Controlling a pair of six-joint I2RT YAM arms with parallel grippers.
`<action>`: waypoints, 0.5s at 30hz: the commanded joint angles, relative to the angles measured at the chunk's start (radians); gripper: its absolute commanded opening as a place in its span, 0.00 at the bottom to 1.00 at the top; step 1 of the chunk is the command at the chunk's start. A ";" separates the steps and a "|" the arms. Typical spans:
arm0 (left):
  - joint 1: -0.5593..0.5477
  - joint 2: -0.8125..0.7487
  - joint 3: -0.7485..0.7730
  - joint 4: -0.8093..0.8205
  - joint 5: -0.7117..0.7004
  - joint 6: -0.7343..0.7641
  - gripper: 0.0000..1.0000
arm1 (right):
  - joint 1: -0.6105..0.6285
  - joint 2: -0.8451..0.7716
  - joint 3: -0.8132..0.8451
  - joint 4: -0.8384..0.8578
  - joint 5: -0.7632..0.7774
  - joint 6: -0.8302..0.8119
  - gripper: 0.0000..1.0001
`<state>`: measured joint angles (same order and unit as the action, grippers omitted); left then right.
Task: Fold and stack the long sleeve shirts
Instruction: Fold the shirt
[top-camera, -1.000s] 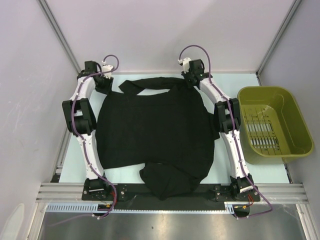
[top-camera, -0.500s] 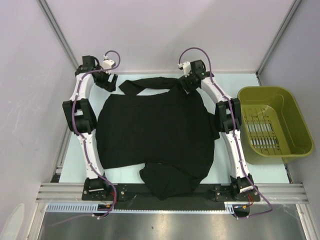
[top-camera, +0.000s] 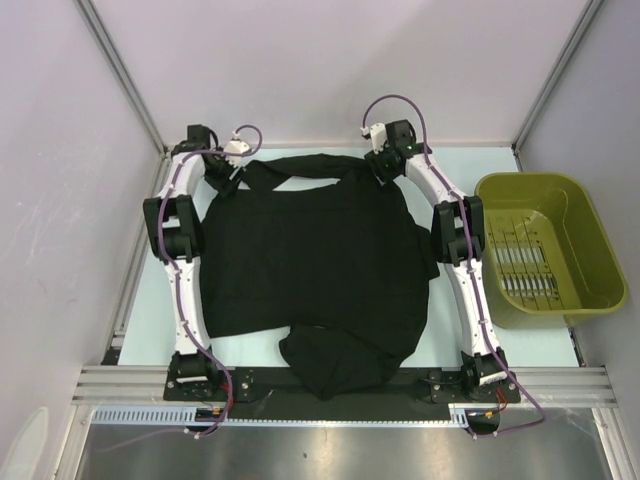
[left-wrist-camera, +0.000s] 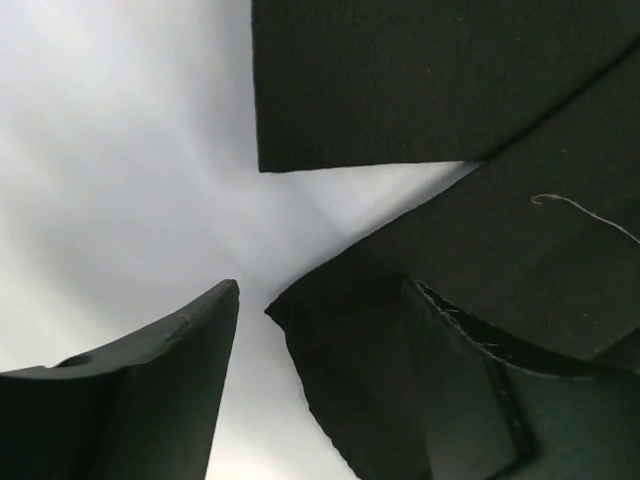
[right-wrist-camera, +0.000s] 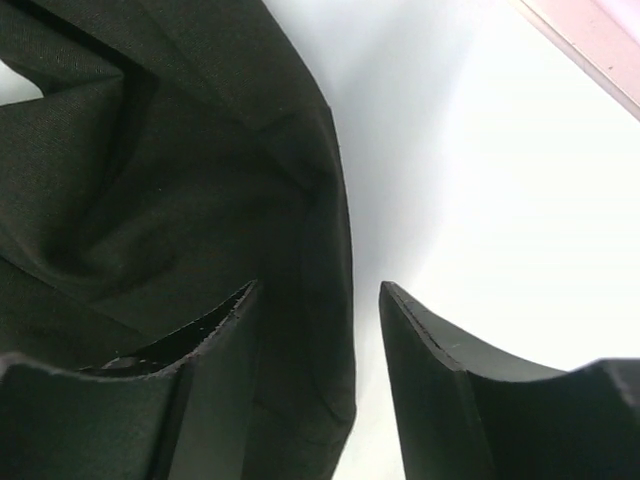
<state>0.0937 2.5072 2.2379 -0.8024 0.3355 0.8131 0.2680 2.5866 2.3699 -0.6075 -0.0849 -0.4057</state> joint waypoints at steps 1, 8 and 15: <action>0.000 0.012 0.065 0.037 -0.003 0.049 0.65 | 0.002 0.023 0.029 0.038 0.005 -0.013 0.51; 0.026 0.022 0.065 0.052 0.022 0.038 0.55 | 0.002 0.035 0.026 0.051 0.007 -0.016 0.47; 0.038 0.027 0.058 0.022 0.057 0.049 0.45 | 0.002 0.044 0.026 0.069 0.002 -0.016 0.45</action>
<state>0.1196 2.5263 2.2601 -0.7696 0.3447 0.8398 0.2684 2.6148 2.3699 -0.5835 -0.0845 -0.4156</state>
